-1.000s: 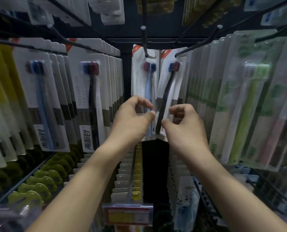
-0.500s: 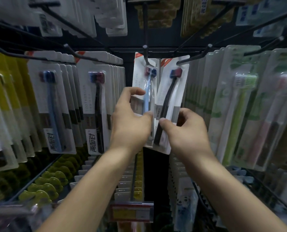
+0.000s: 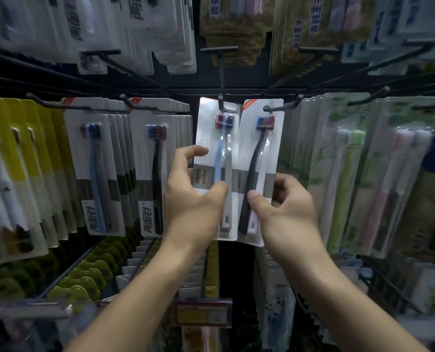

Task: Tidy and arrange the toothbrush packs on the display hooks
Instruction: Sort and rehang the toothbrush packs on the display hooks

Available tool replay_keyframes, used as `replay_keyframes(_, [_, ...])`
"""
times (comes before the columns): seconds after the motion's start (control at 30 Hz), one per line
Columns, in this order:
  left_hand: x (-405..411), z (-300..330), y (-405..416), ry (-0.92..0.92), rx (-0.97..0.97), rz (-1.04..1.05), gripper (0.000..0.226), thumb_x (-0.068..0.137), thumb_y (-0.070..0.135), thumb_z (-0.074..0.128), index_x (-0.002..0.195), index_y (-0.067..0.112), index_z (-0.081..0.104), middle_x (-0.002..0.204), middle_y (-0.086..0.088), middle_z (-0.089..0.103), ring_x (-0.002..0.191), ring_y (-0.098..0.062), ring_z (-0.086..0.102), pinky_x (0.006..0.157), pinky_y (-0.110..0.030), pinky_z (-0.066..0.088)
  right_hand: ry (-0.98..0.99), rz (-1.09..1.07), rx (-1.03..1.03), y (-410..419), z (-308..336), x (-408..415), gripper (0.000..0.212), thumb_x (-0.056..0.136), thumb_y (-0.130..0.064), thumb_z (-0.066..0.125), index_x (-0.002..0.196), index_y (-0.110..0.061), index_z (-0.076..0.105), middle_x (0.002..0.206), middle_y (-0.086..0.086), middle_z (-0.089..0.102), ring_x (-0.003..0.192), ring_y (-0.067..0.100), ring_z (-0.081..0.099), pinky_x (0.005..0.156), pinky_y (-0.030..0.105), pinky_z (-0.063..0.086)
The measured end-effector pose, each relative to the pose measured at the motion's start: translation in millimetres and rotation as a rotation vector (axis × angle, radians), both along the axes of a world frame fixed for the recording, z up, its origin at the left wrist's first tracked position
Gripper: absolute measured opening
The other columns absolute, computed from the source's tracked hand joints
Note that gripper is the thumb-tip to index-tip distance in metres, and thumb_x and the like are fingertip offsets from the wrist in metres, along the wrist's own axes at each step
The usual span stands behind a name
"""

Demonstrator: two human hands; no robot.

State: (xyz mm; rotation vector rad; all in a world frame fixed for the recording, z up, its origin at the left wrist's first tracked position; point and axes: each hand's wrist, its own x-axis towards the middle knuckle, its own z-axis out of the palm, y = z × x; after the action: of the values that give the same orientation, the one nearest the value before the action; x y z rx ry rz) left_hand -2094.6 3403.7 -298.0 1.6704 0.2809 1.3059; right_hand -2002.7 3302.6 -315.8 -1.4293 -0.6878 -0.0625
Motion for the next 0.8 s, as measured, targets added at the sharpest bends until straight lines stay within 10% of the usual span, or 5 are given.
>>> replay_keyframes(0.13, [-7.9, -4.6, -0.3, 0.007, 0.046, -0.021, 0.047, 0.091, 0.013, 0.074, 0.123, 0.042, 0.056, 0.117, 0.001, 0.068, 0.108, -0.018, 0.07, 0.09, -0.044, 0.061, -0.029, 0.015, 0.019, -8.9, 0.2, -7.6, 0.02, 0.101, -0.021, 0.067, 0.12, -0.026, 0.064, 0.102, -0.01, 0.076, 0.088, 0.0, 0.072, 0.077, 0.022, 0.055])
replay_keyframes(0.37, [-24.8, -4.2, -7.1, -0.047, 0.032, -0.141, 0.038, 0.099, 0.004, 0.067, 0.127, 0.026, 0.054, 0.095, -0.001, 0.074, 0.077, -0.01, 0.077, 0.061, -0.025, 0.061, 0.003, 0.081, 0.059, -19.1, 5.3, -12.5, 0.02, 0.104, -0.012, 0.061, 0.121, -0.02, 0.068, 0.105, -0.008, 0.079, 0.092, 0.003, 0.075, 0.074, 0.015, 0.058])
replay_keyframes(0.8, [-37.0, -13.5, -12.9, -0.089, 0.077, -0.101, 0.036, 0.097, 0.005, 0.07, 0.125, 0.025, 0.056, 0.089, 0.004, 0.067, 0.086, -0.003, 0.069, 0.068, -0.011, 0.051, 0.101, 0.147, 0.086, -32.1, -6.4, -10.7, 0.028, 0.106, -0.007, 0.055, 0.129, -0.02, 0.065, 0.113, -0.004, 0.078, 0.104, 0.008, 0.074, 0.094, 0.03, 0.06])
